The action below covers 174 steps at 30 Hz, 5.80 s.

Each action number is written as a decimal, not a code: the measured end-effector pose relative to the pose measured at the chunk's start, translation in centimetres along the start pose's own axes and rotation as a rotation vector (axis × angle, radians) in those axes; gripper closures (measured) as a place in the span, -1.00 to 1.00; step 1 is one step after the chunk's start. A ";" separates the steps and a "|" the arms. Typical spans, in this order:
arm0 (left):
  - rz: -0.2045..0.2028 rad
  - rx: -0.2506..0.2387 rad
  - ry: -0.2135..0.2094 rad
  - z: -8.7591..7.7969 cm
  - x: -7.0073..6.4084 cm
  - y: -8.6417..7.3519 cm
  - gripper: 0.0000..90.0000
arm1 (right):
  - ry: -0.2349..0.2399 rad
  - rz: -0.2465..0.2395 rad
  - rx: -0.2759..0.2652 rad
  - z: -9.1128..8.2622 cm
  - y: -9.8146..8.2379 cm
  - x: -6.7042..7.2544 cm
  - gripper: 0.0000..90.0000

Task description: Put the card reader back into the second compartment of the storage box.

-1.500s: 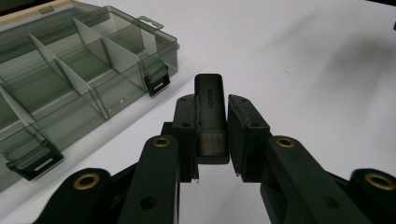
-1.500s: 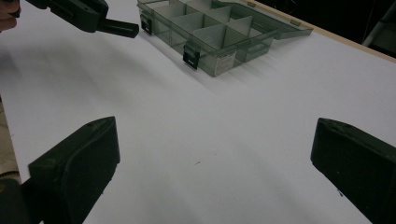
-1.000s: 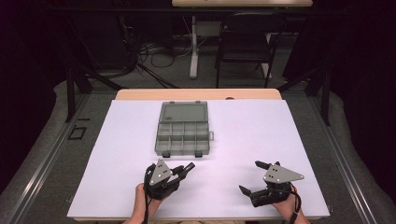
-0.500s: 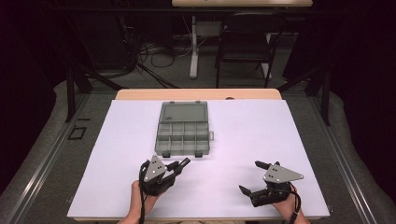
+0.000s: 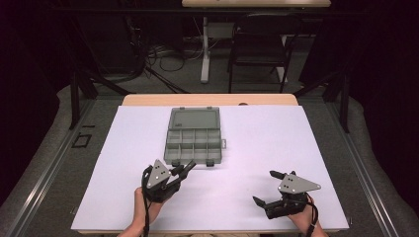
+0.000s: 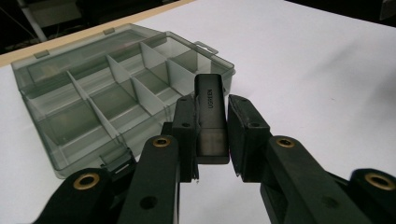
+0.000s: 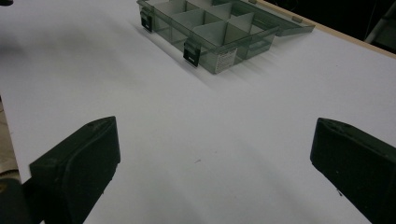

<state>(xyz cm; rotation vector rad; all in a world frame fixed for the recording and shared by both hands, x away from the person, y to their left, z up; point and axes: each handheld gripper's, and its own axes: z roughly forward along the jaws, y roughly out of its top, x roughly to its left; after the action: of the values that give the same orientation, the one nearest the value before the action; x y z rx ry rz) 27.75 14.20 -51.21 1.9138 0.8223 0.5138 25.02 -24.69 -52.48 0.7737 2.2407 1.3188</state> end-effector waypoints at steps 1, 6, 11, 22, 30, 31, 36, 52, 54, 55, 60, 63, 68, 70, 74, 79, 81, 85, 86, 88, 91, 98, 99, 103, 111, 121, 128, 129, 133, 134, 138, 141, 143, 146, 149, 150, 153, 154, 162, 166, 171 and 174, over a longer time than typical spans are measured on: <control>-0.004 -0.002 0.003 0.0 0.1 0.0 0.65 | -0.002 0.000 -0.003 0.0 0.0 0.0 -0.97; -0.004 -0.012 0.022 0.0 0.4 0.2 0.65 | -0.002 0.000 -0.002 -0.1 0.0 0.0 -0.97; 0.009 -0.024 0.048 0.0 0.8 0.6 0.65 | 0.000 -0.002 0.002 0.0 0.0 0.0 -0.97; 0.012 -0.040 0.102 0.3 1.9 0.9 0.65 | -0.001 -0.003 0.006 0.1 0.0 0.0 -0.97; 0.022 -0.042 0.121 0.5 2.1 1.1 0.65 | -0.001 -0.003 0.008 0.1 0.0 0.0 -0.97; 0.025 -0.046 0.126 0.5 2.1 1.2 0.65 | -0.001 -0.003 0.008 0.1 0.0 0.0 -0.97; 0.021 -0.056 0.133 0.5 2.4 1.4 0.65 | 0.002 -0.004 0.007 0.2 0.0 0.1 -0.97; -0.003 -0.074 0.144 1.3 3.4 1.8 0.65 | 0.005 0.000 0.010 0.2 0.0 0.0 -0.97; -0.005 -0.077 0.146 1.4 3.5 1.9 0.65 | 0.004 -0.002 0.011 0.2 0.0 0.0 -0.97; -0.006 -0.079 0.146 1.5 3.5 2.0 0.65 | 0.004 -0.001 0.010 0.2 0.0 0.0 -0.97; -0.013 -0.084 0.153 1.6 3.8 2.2 0.65 | 0.004 -0.001 0.010 0.2 0.0 0.0 -0.97; -0.018 -0.087 0.155 1.8 4.0 2.3 0.65 | 0.004 0.000 0.011 0.2 0.0 0.0 -0.97; -0.023 -0.094 0.157 2.1 4.3 2.6 0.65 | 0.004 -0.002 0.013 0.2 0.0 0.0 -0.97; -0.023 -0.093 0.161 2.3 4.3 2.7 0.65 | 0.004 -0.001 0.012 0.2 0.0 0.0 -0.97; -0.025 -0.090 0.164 2.6 4.6 2.8 0.65 | 0.005 -0.002 0.013 0.2 0.0 0.0 -0.97; -0.032 -0.090 0.170 2.9 4.8 2.9 0.65 | 0.004 -0.002 0.012 0.2 0.0 0.0 -0.97; -0.033 -0.091 0.172 3.1 4.9 2.9 0.65 | 0.004 -0.002 0.012 0.2 0.0 0.0 -0.97; -0.034 -0.086 0.174 3.4 5.1 3.0 0.65 | 0.003 -0.002 0.012 0.2 0.0 0.0 -0.97; -0.035 -0.085 0.175 3.4 5.1 3.1 0.65 | 0.003 -0.002 0.012 0.2 0.0 0.0 -0.97; -0.037 -0.086 0.177 3.5 5.2 3.1 0.65 | 0.003 -0.002 0.013 0.2 0.0 0.0 -0.97; -0.041 -0.087 0.179 3.7 5.4 3.2 0.65 | 0.003 -0.002 0.013 0.2 0.0 0.0 -0.97; -0.046 -0.087 0.182 4.1 5.7 3.4 0.65 | 0.003 -0.002 0.014 0.2 0.0 0.0 -0.97; -0.047 -0.088 0.184 4.1 5.7 3.4 0.65 | 0.003 -0.001 0.015 0.2 0.0 0.0 -0.97; -0.050 -0.088 0.186 4.3 5.8 3.5 0.65 | 0.003 -0.002 0.014 0.2 0.0 0.0 -0.97; -0.056 -0.082 0.189 5.0 6.1 3.6 0.65 | 0.002 -0.001 0.014 0.3 0.0 0.0 -0.97; -0.064 -0.077 0.190 5.8 6.4 3.8 0.65 | 0.003 0.000 0.013 0.3 0.0 0.0 -0.97; -0.069 -0.071 0.187 6.4 6.6 3.9 0.65 | 0.003 -0.001 0.014 0.3 0.0 0.0 -0.97; -0.071 -0.072 0.188 6.4 6.7 3.9 0.65 | 0.004 -0.001 0.015 0.2 0.0 0.0 -0.97; -0.072 -0.066 0.190 6.8 6.8 3.9 0.65 | 0.005 -0.002 0.017 0.2 0.0 0.0 -0.97; -0.072 -0.063 0.192 6.9 6.9 3.9 0.65 | 0.004 -0.003 0.016 0.2 0.0 0.0 -0.97; -0.076 -0.055 0.194 7.3 7.0 3.9 0.65 | 0.004 -0.003 0.015 0.2 0.0 0.0 -0.97; -0.080 -0.052 0.193 7.5 7.2 3.9 0.65 | 0.004 -0.002 0.015 0.2 0.0 0.0 -0.97; -0.081 -0.052 0.194 7.6 7.2 3.9 0.65 | 0.004 -0.003 0.015 0.2 0.0 0.0 -0.97; -0.081 -0.048 0.195 7.8 7.4 3.9 0.65 | 0.004 -0.003 0.015 0.2 0.0 0.0 -0.97; -0.083 -0.042 0.197 8.1 7.5 4.0 0.65 | 0.004 -0.003 0.015 0.2 0.0 0.0 -0.97; -0.083 -0.038 0.197 8.1 7.5 4.0 0.65 | 0.004 -0.002 0.016 0.2 0.0 0.0 -0.97; -0.086 -0.027 0.196 8.4 7.6 4.0 0.65 | 0.004 -0.003 0.015 0.2 0.0 0.0 -0.97; -0.089 -0.016 0.192 8.4 7.7 4.0 0.65 | 0.004 -0.003 0.015 0.2 0.0 0.0 -0.97; -0.096 0.010 0.197 8.9 8.0 4.0 0.65 | 0.005 -0.003 0.015 0.2 0.0 0.0 -0.97; -0.100 0.016 0.202 9.0 8.1 4.0 0.65 | 0.006 -0.005 0.016 0.2 0.0 0.0 -0.97; -0.102 0.022 0.201 9.2 8.2 4.0 0.65 | 0.006 -0.004 0.015 0.2 0.0 0.0 -0.97; -0.101 0.027 0.200 9.3 8.2 4.0 0.65 | 0.007 -0.003 0.015 0.2 0.0 0.0 -0.97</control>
<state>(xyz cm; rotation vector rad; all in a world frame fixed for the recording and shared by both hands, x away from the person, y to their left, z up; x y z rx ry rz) 40.80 13.25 -51.80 1.8548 1.0547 0.6419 25.11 -24.56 -52.57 0.7716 2.2589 1.3065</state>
